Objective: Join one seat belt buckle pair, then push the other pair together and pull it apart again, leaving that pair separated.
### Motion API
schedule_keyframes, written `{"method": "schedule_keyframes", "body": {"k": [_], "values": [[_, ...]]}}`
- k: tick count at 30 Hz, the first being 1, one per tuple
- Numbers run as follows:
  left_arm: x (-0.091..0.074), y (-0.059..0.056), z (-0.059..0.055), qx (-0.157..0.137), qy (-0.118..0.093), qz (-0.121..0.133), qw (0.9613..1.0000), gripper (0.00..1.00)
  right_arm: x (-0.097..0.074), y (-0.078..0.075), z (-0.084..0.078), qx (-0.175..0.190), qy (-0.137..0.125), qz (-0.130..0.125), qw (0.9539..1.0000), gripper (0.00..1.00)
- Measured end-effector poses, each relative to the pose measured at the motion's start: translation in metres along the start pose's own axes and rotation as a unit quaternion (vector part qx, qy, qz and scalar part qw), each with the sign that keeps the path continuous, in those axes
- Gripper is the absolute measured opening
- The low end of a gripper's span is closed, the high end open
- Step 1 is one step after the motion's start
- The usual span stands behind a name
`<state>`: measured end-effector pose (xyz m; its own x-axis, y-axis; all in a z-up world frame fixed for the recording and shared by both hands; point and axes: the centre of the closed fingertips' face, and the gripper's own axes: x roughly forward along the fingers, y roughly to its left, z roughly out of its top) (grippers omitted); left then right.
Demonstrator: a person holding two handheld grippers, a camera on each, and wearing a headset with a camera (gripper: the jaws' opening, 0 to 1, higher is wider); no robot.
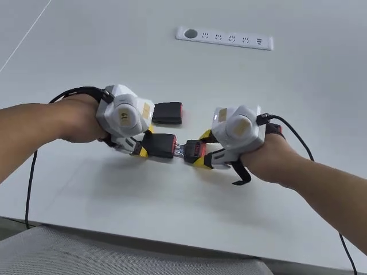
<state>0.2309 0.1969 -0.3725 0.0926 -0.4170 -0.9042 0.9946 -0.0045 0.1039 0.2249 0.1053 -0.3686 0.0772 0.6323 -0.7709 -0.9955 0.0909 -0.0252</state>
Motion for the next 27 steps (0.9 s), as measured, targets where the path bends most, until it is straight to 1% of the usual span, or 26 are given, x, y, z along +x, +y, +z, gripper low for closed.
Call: {"method": "schedule_keyframes", "body": {"k": [5,8,12,15,27], "values": [[0.0001,-0.0004,0.0007,0.008,0.000,-0.003,1.0000,0.30,0.0019,-0.0004,0.0021,-0.004,0.001,0.005,1.0000,0.31],[-0.0001,-0.0004,0.0009,0.007,-0.003,-0.006,1.0000,0.30,0.0029,-0.0005,0.0037,-0.006,0.002,0.005,1.0000,0.31],[0.0011,0.0009,0.0002,0.005,-0.001,-0.008,1.0000,0.30,0.0044,0.0000,0.0056,-0.003,0.000,0.002,1.0000,0.31],[0.0013,0.0010,0.0003,0.005,0.000,-0.008,1.0000,0.30,0.0043,0.0000,0.0053,-0.001,-0.001,0.004,1.0000,0.31],[0.0010,0.0006,0.0007,0.000,0.004,-0.008,1.0000,0.30,0.0060,-0.0009,0.0065,0.000,0.007,0.005,1.0000,0.30]]}}
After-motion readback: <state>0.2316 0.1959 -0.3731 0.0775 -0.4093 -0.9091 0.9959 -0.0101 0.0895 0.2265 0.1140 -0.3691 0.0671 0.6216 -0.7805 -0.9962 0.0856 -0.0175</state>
